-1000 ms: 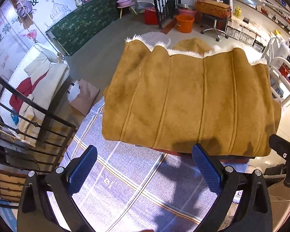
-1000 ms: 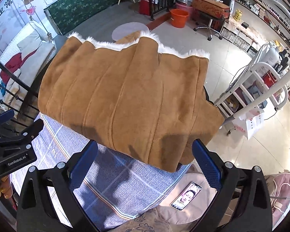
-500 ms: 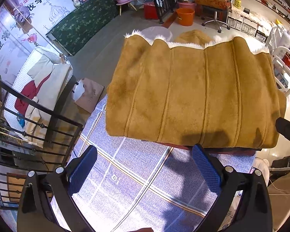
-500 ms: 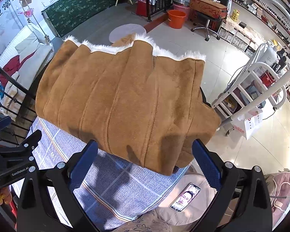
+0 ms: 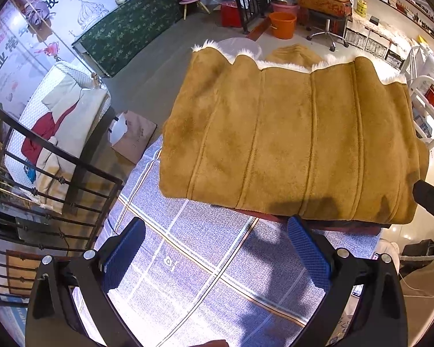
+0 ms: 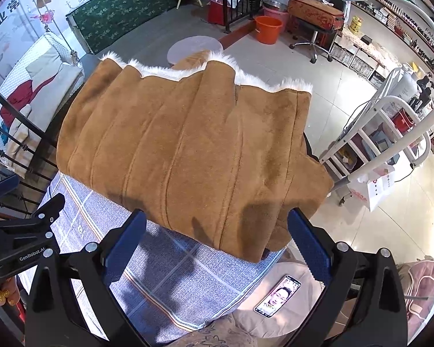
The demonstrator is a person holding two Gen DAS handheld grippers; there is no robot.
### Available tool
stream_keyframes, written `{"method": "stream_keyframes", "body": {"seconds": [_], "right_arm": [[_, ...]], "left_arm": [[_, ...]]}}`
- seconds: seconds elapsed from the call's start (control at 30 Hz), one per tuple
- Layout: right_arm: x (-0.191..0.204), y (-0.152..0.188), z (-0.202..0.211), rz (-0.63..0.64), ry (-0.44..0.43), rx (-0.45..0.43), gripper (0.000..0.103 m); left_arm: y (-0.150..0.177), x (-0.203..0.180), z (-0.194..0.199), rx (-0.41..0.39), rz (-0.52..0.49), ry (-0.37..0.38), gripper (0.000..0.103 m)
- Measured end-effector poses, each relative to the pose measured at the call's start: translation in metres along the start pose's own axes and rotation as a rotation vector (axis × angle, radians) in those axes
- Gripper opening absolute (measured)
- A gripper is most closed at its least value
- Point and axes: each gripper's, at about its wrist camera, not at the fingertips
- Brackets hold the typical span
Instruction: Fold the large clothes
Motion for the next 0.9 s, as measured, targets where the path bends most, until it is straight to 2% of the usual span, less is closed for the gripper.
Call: {"method": "stream_keyframes", "body": {"seconds": [0.9], "right_arm": [[0.0099,-0.0025,-0.0015,0.011,-0.027,0.006,0.097]], "left_arm": [[0.0019,0.0001,-0.005,0.009,0.008,0.004,0.097]]}}
Point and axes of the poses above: each gripper's, at about its wrist camera, not at the fingertips, and z roughly against the way its jaws point, x to its left, y to its underside, and after that the axes turned 11 degrees about y, right-handed
